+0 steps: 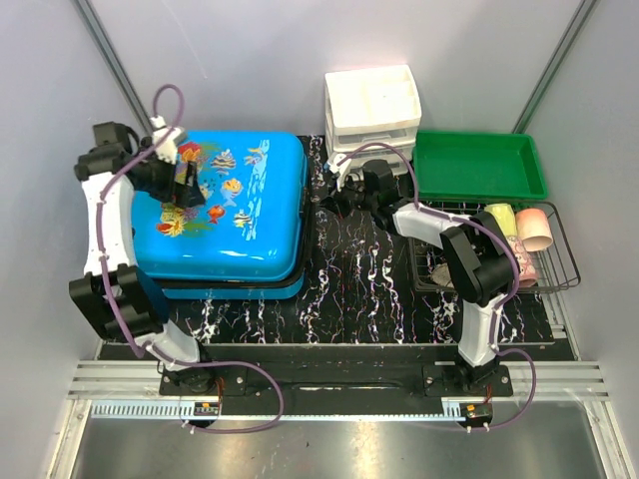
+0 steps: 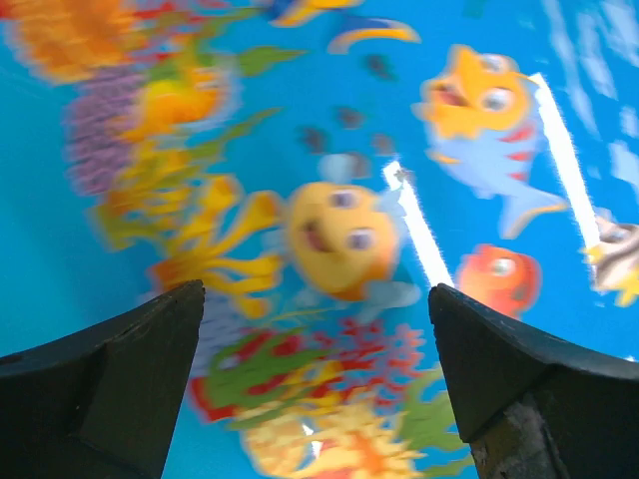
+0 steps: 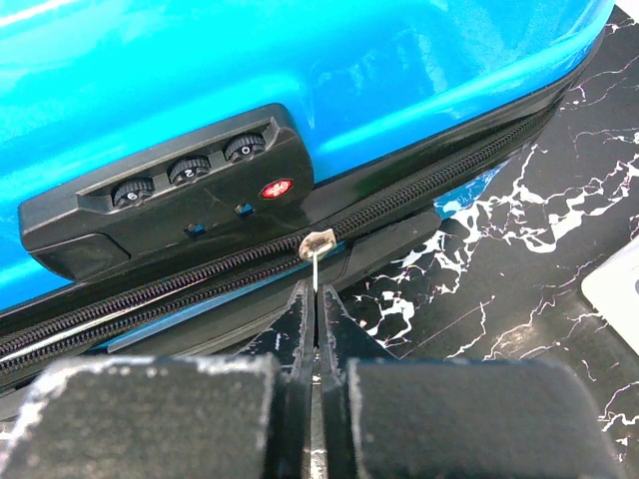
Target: Open, take out, and arrange the luggage
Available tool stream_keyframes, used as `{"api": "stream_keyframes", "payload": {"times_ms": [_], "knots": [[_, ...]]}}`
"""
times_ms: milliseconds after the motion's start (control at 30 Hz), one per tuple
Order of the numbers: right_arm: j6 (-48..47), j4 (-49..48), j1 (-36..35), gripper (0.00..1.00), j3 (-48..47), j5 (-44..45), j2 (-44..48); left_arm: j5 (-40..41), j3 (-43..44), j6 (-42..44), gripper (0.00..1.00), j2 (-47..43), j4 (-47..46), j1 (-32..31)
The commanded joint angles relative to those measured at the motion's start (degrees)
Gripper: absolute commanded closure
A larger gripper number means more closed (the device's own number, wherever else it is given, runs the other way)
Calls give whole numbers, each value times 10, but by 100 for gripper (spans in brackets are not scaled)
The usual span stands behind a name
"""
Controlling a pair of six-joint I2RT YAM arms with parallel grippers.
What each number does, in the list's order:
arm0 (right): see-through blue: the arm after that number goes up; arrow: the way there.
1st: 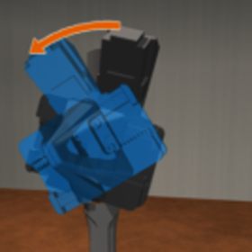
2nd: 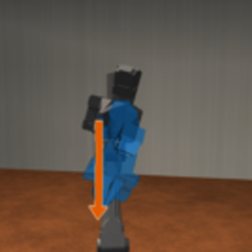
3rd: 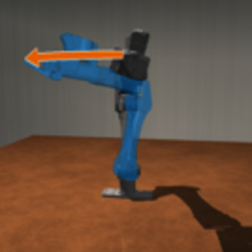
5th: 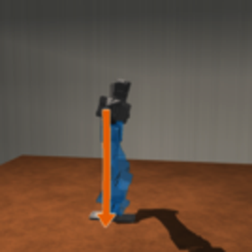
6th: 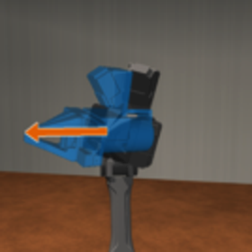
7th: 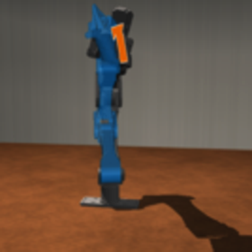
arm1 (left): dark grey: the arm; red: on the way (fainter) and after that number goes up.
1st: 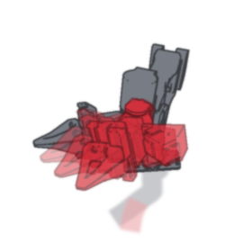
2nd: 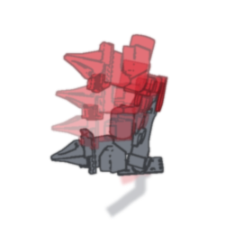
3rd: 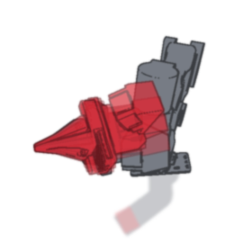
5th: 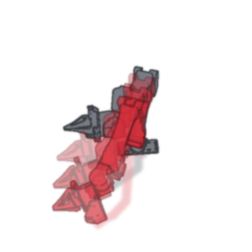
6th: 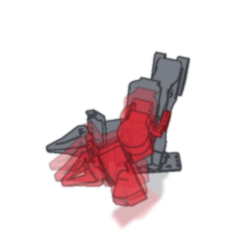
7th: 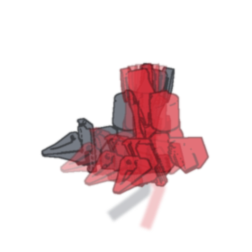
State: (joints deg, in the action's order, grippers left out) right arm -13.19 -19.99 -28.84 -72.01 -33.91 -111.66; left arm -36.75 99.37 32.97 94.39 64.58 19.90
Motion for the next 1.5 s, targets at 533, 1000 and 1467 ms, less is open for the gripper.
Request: {"api": "stream_keyframes", "payload": {"times_ms": [533,1000,1467], "knots": [[-15,-1,16,100,13,-9,62,184,-312,-419,1,-318,-131,245],[-26,10,16,100,13,-8,70,241,-373,-641,1,-302,-239,302],[-28,14,15,100,25,-2,75,204,-413,-730,9,-243,-362,268]]}}
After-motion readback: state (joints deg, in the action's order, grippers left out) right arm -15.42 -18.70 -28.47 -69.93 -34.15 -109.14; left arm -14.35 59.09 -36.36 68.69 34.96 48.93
